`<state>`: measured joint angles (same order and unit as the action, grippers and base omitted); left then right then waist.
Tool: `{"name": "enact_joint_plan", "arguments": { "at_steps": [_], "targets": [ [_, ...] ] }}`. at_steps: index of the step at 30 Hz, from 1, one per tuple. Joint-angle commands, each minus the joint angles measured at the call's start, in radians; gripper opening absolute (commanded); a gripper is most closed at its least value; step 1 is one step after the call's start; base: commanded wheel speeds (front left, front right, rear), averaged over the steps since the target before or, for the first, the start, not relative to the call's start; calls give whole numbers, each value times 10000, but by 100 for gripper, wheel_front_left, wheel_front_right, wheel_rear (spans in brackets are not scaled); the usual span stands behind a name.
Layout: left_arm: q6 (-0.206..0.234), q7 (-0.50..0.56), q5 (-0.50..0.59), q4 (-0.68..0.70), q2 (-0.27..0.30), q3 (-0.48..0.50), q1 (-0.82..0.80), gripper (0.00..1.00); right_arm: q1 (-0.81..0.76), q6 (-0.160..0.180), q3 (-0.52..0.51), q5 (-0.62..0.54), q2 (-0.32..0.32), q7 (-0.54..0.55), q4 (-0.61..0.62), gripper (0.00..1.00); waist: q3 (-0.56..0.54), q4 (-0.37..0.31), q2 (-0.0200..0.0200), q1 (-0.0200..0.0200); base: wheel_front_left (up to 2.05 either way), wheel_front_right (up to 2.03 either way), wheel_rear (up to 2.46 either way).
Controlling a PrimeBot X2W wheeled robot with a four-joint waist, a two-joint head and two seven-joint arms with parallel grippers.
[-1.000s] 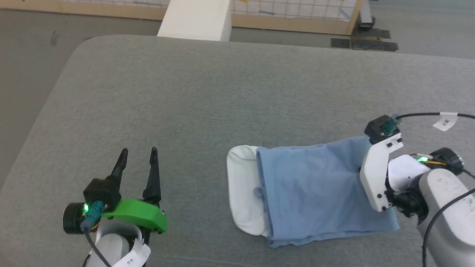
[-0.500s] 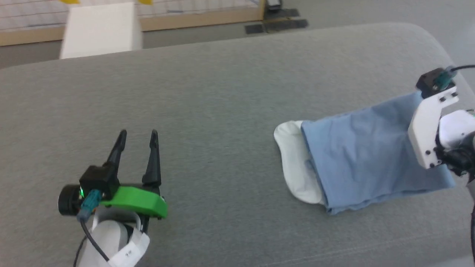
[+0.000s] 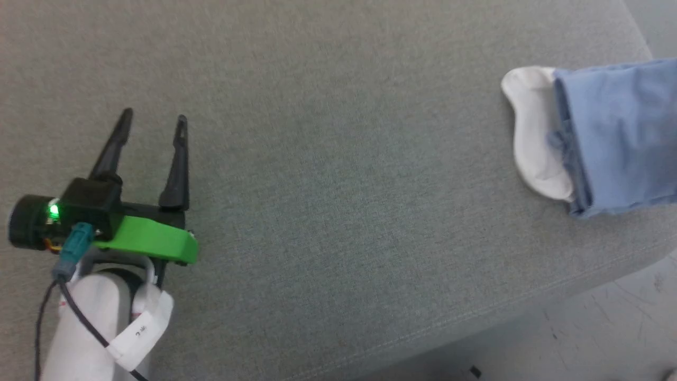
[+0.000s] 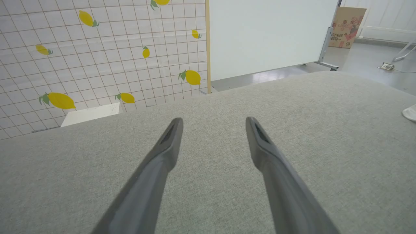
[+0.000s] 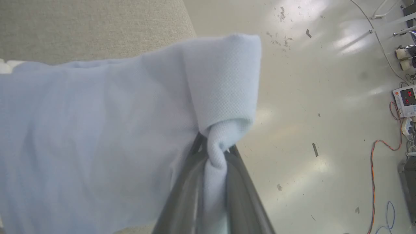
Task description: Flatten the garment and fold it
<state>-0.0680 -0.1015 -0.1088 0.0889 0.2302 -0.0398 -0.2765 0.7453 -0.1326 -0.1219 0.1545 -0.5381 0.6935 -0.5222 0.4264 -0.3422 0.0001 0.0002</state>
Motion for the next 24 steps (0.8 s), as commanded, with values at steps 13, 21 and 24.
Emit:
{"name": "enact_joint_plan", "arguments": {
  "at_steps": [13,21,24],
  "targets": [
    [264,675,38,1295,645,474,410,100,1020,19,-2348,-2165,991,-1957,-726,100,1988,-157,-1,-2,0,0,0],
    [516,0,-254,527,243,500,754,100,1517,19,-1322,-1184,1061,-3657,161,100,560,137,-1,-2,0,0,0],
    [605,-356,-425,103,82,579,868,100,1650,19,-625,-597,1218,-4245,727,100,-141,330,-1,-2,0,0,0]
  ]
}}
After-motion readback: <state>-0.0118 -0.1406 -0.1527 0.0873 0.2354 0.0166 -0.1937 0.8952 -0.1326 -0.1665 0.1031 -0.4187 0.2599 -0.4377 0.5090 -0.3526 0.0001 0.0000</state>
